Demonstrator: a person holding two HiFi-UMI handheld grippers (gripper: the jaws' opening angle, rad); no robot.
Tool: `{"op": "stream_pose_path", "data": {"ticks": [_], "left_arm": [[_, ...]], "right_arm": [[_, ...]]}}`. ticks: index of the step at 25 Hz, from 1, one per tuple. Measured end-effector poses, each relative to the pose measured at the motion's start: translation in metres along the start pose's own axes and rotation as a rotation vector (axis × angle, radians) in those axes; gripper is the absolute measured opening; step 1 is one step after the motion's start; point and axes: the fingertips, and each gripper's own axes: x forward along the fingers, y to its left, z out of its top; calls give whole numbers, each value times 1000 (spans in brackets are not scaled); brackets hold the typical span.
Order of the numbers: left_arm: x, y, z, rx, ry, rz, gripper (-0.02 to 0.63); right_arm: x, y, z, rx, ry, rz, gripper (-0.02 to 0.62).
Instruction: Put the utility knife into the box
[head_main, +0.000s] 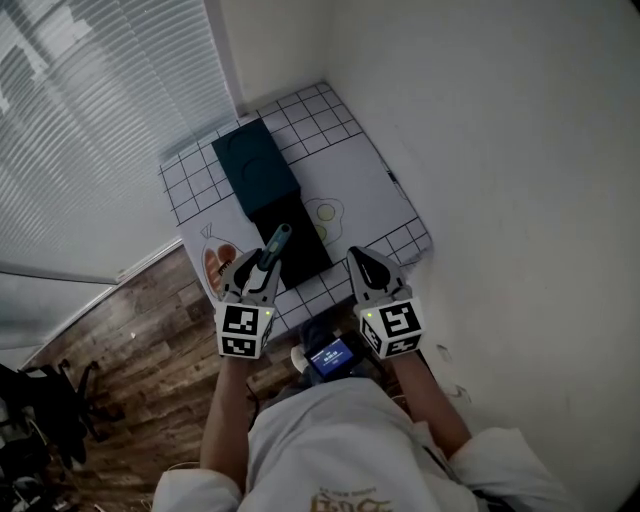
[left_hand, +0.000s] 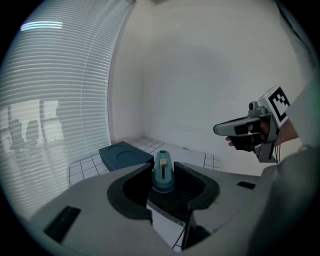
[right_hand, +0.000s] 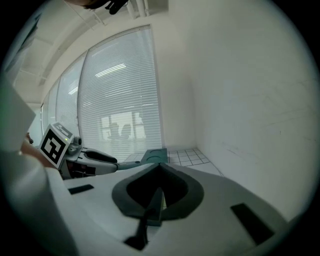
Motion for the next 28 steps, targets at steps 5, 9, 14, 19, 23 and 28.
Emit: {"op": "stream_pose_path", "data": {"ticks": [5, 9, 14, 19, 23, 28], "left_arm": [[13, 0, -12, -6, 30, -20, 147], [24, 0, -24, -24, 56, -30, 147], [37, 2, -39, -37, 93, -47, 147], [47, -5, -56, -27, 132, -75, 147], [57, -8, -63, -16, 156, -99, 147], [70, -11, -72, -10, 185, -121, 147]], "right_arm": [[8, -7, -11, 15, 25, -8, 6], [18, -10, -21, 23, 47, 0, 6], [36, -12, -32, 32, 82, 9, 6], [48, -11, -48, 34, 118, 24, 8], [52, -10, -58, 44, 138, 25, 6], [56, -11, -73, 60, 168, 25, 6]]}}
